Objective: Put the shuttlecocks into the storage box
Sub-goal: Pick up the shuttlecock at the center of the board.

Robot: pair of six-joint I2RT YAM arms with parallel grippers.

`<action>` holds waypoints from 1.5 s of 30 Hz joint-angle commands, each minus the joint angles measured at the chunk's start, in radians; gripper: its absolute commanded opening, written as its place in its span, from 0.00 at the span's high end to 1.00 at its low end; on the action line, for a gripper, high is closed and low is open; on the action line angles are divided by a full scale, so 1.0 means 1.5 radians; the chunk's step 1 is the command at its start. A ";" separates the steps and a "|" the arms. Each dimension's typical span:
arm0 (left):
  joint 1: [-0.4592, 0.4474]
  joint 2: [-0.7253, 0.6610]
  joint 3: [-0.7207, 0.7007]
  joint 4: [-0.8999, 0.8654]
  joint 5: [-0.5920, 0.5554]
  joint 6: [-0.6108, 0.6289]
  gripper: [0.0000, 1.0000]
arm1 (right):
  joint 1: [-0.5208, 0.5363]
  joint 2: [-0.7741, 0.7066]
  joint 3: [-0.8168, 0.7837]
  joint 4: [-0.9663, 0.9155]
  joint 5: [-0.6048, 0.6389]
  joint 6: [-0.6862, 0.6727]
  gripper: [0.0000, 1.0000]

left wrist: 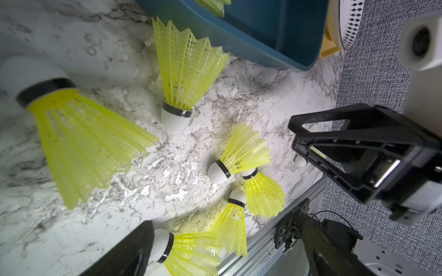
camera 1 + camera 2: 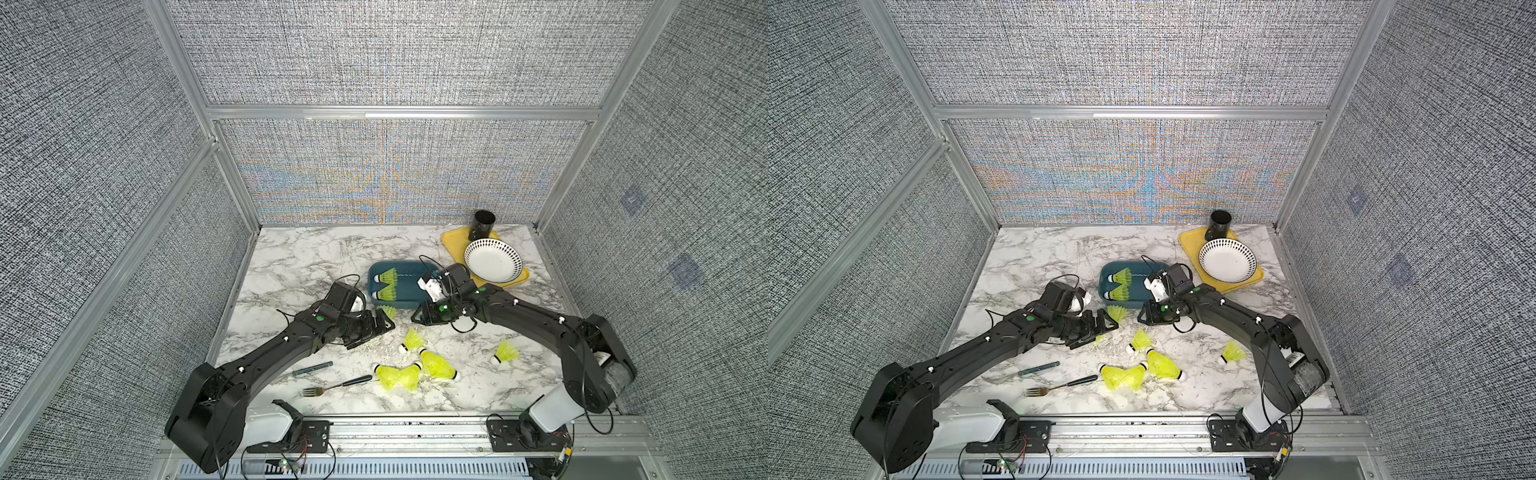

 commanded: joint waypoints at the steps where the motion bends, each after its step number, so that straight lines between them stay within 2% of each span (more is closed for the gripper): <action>1: -0.007 -0.016 -0.016 -0.010 0.025 0.006 0.00 | 0.001 -0.004 -0.017 -0.006 -0.037 -0.028 0.59; 7: -0.016 -0.041 -0.051 -0.011 0.032 -0.002 0.00 | 0.001 0.013 -0.044 -0.004 -0.053 -0.043 0.62; 23: -0.023 -0.042 -0.070 0.012 0.008 -0.023 0.00 | 0.008 0.066 -0.032 0.029 -0.101 -0.047 0.80; 30: -0.024 -0.035 -0.063 0.015 0.006 -0.024 0.00 | 0.009 0.055 -0.041 0.036 -0.102 -0.040 1.00; 45: -0.024 -0.036 -0.058 0.038 -0.012 -0.043 0.00 | 0.008 0.012 -0.043 0.020 -0.104 -0.027 1.00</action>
